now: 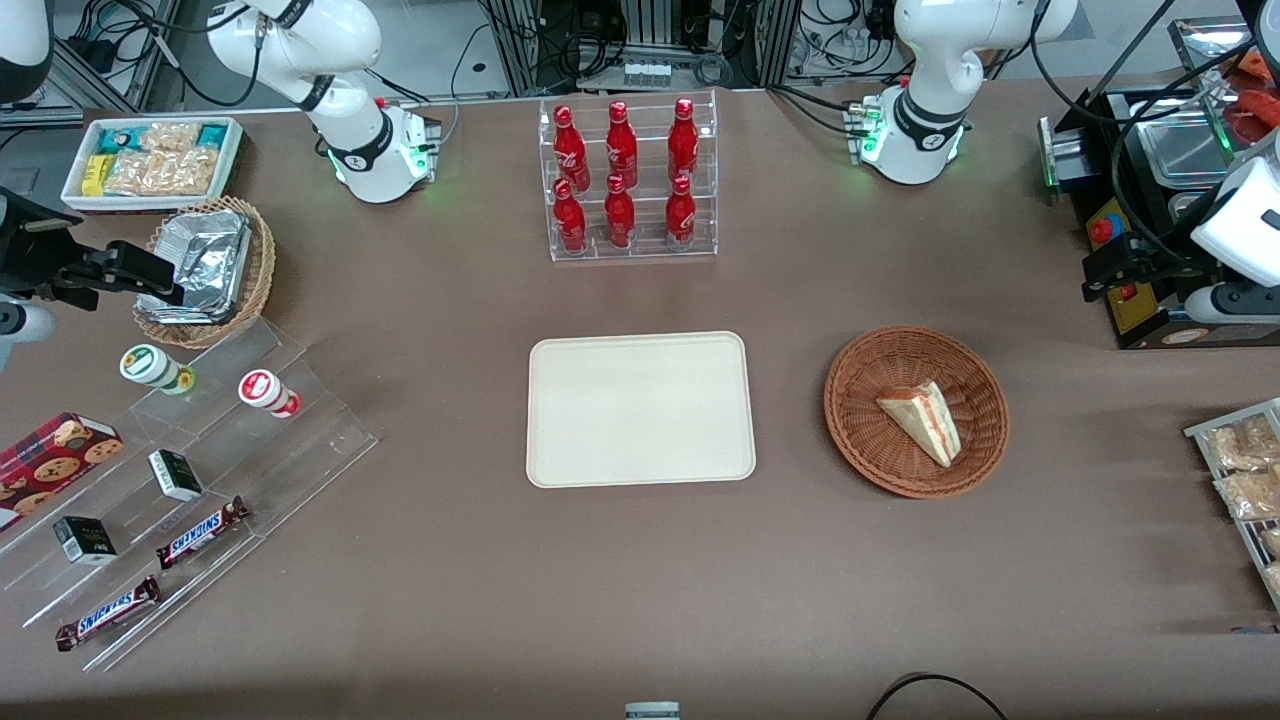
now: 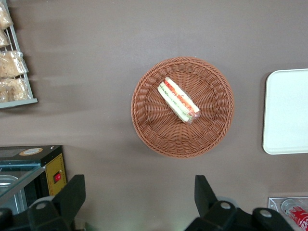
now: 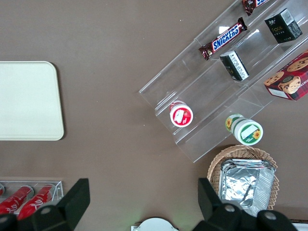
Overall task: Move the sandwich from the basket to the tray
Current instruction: 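Move the left gripper down over the wrapped sandwich in the wicker basket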
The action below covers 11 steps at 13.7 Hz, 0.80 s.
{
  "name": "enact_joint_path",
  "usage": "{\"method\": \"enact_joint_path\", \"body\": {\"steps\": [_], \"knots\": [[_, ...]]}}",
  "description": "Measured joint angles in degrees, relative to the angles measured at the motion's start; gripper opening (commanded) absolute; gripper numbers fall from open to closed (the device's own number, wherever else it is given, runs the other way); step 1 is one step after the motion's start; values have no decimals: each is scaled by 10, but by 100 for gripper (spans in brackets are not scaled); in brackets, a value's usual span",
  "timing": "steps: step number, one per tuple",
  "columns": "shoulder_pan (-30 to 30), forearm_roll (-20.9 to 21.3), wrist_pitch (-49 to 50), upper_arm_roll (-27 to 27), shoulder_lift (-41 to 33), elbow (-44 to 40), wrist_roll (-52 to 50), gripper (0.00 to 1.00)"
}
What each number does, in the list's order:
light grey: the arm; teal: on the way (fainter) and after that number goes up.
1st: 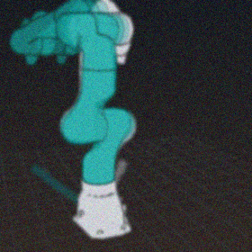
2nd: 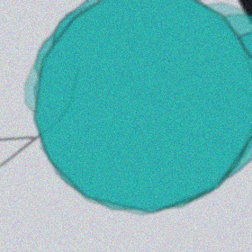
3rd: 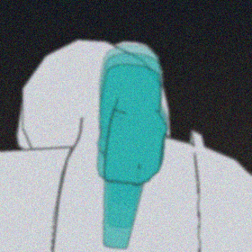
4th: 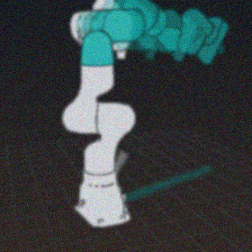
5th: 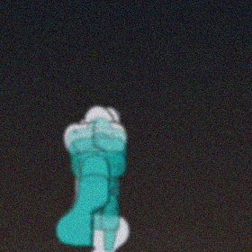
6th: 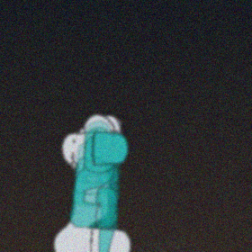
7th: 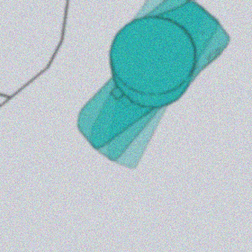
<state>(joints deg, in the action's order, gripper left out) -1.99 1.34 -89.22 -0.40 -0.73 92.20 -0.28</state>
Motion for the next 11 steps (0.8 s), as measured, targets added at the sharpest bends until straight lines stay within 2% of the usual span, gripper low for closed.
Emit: {"method": "enact_joint_path", "body": {"steps": [6,8,11], "knots": [[0,-1,-2,1,10,10,-6,100],[0,-1,-53,6,19,54,-11,100],[0,-1,-181,16,22,158,-82,100]]}}
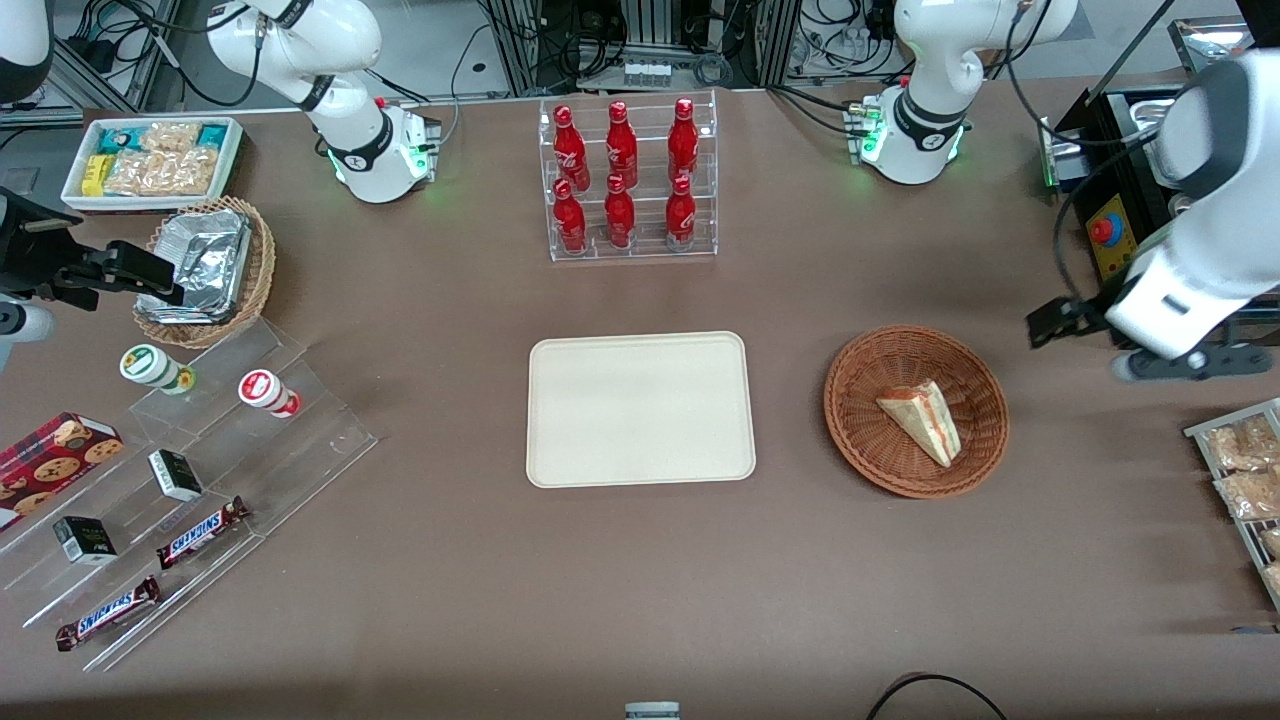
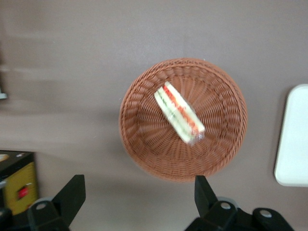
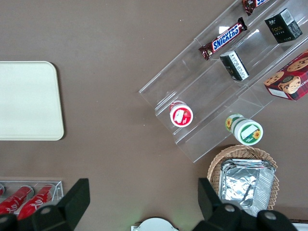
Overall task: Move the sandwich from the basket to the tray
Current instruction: 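Move the left gripper down over the wrapped sandwich in the wicker basket, then close the left gripper on the sandwich and lift it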
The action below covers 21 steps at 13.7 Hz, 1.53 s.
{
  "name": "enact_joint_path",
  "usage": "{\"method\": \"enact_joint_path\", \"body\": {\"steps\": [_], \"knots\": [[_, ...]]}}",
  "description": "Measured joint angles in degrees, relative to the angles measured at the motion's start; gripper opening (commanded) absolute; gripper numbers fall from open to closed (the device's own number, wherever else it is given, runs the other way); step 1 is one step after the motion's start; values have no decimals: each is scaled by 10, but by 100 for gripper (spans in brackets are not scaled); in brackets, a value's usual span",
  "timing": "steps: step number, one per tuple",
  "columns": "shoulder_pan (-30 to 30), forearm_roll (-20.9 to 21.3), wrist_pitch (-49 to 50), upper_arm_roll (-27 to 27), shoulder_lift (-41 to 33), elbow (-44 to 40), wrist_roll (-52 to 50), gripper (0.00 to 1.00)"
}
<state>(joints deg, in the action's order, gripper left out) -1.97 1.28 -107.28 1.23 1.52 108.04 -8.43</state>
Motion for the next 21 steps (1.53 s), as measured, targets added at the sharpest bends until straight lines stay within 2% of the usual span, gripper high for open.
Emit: {"method": "enact_joint_path", "body": {"steps": [5,7,17,18,19,20,21], "knots": [[0,0,-221,46,3,160,-226,100],[0,0,-260,56,11,192,-277,100],[0,0,-370,57,128,202,-306,99],[0,0,-370,57,133,202,-306,73],[0,0,-370,57,136,202,-306,13],[0,0,-371,57,139,202,-307,0],[0,0,-374,57,141,202,-307,0]]}}
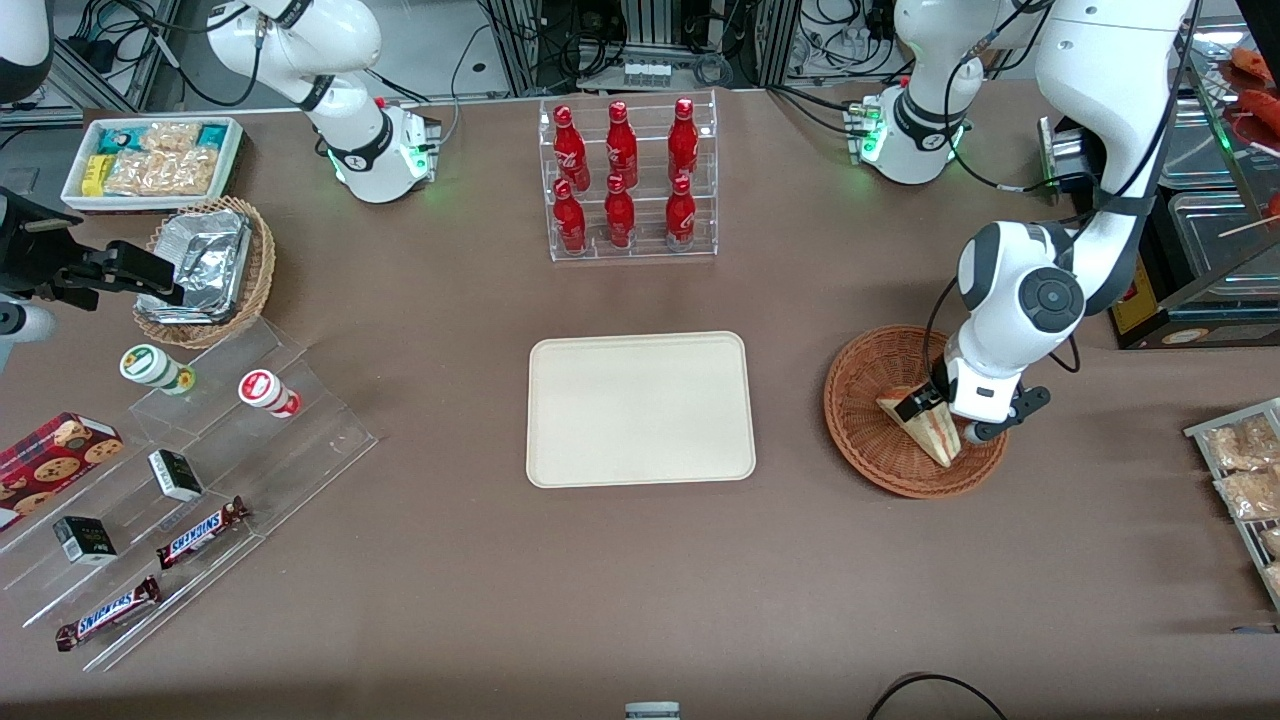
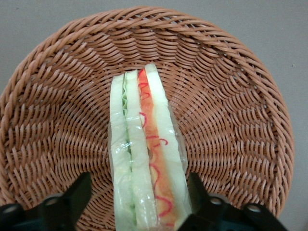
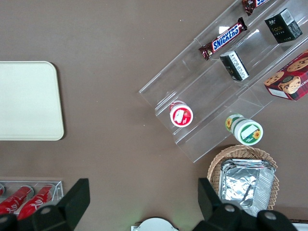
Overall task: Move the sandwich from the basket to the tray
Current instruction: 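Close the left gripper on the sandwich and lift it, then carry the sandwich with the left gripper over the cream tray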
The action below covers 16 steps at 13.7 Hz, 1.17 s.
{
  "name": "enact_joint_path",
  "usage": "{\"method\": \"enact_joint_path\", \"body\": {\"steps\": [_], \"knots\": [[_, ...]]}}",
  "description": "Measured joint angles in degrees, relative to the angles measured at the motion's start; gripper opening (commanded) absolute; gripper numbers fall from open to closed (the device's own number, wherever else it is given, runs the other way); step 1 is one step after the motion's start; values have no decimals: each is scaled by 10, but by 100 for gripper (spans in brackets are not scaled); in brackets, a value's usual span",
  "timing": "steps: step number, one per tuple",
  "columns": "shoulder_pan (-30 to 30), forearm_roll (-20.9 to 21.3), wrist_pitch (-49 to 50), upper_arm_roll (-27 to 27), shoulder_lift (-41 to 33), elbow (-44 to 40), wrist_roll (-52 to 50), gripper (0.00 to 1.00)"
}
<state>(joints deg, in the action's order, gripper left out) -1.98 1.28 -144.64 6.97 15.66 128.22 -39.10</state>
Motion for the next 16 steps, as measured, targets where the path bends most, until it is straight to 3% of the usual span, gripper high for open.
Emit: {"method": "enact_joint_path", "body": {"steps": [5,10,16], "knots": [[-5,0,20,6,-19,-27,0,0],[-16,0,202,33,-96,-129,1,0],[-166,0,251,54,-69,-206,-48,0]]}}
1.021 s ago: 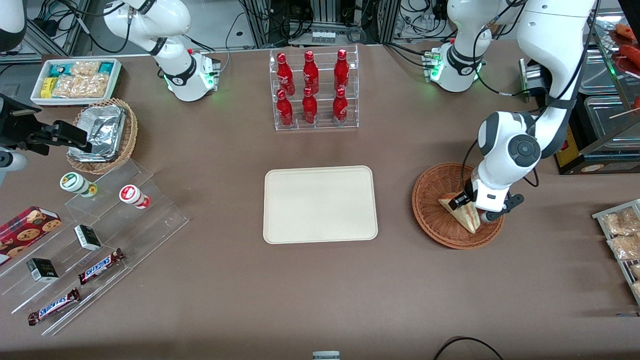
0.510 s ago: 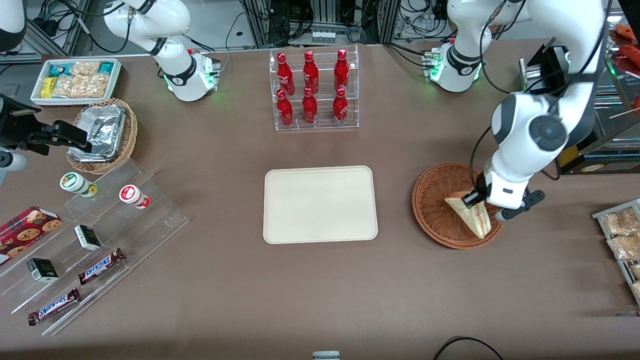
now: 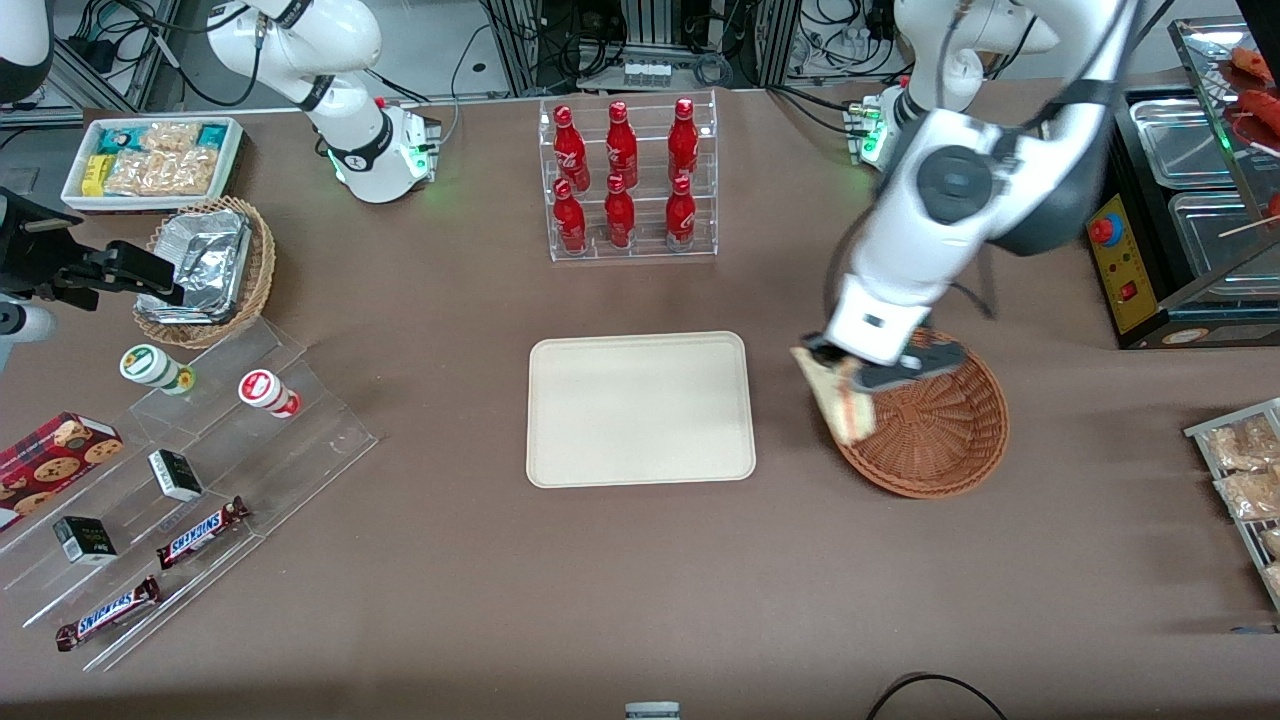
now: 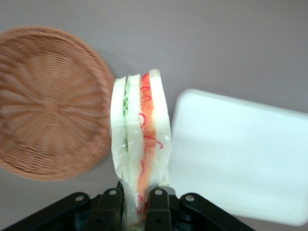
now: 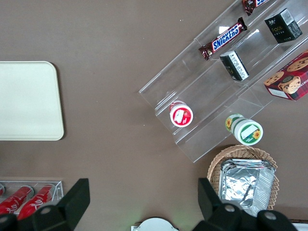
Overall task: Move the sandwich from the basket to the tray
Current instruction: 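Carry the sandwich with the left gripper over the cream tray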
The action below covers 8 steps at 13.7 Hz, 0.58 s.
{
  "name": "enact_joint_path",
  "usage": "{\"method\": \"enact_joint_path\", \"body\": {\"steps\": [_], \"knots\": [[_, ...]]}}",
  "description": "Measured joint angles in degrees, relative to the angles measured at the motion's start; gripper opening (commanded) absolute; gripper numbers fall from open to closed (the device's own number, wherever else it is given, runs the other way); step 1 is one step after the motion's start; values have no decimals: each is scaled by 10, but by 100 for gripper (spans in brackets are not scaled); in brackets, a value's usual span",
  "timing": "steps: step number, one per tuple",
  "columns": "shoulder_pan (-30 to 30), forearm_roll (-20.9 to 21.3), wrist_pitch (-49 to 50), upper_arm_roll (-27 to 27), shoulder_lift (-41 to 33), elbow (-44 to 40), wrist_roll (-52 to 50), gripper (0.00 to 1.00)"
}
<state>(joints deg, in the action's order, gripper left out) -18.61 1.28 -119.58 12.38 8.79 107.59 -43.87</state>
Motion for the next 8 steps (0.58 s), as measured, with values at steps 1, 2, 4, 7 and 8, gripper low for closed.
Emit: {"method": "enact_joint_path", "body": {"steps": [1,2,4,7,8], "knots": [[-27,0,0,1,16,-16,-12,0],[-52,0,0,1,35,-33,-26,0],[-98,11,0,1,81,-70,-40,0],[-149,36,-3,1,167,-123,-72,0],[-159,42,-8,1,194,-139,-74,0]]}}
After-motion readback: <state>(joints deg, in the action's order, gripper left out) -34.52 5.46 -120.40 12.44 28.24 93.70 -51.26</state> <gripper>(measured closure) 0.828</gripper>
